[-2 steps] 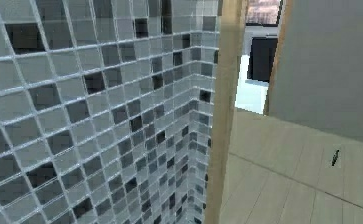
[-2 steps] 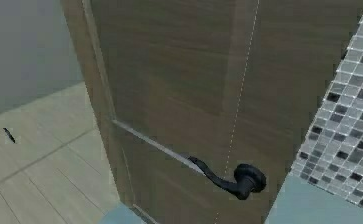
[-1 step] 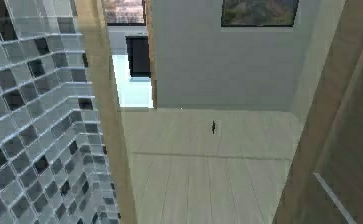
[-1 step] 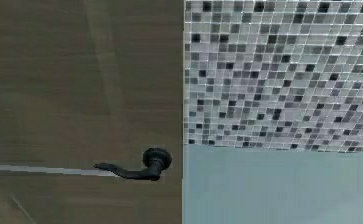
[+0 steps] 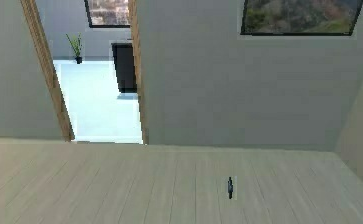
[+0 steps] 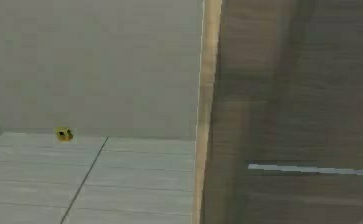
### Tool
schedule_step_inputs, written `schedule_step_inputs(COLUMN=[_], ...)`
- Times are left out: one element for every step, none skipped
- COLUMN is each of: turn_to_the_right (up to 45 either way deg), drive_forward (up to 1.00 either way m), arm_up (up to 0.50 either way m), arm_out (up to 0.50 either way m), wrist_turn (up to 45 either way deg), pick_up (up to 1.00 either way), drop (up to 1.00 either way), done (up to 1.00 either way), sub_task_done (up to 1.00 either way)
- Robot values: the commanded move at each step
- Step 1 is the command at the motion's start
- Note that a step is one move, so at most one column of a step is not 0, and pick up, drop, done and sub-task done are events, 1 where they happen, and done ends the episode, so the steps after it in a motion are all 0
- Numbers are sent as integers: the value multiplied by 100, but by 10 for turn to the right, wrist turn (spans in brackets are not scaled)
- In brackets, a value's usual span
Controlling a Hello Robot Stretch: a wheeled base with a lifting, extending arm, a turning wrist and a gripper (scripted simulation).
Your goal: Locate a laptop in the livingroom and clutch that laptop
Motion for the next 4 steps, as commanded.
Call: schedule_step_inputs(turn_to_the_right=[300,0,-210,0], drive_forward=[0,5,0,45], arm_up=[0,0,0,0], arm_out=[0,0,0,0], wrist_turn=[0,0,0,0], pick_up=[0,0,0,0], drop=[0,0,0,0], done=[0,0,0,0], sub_task_done=[0,0,0,0])
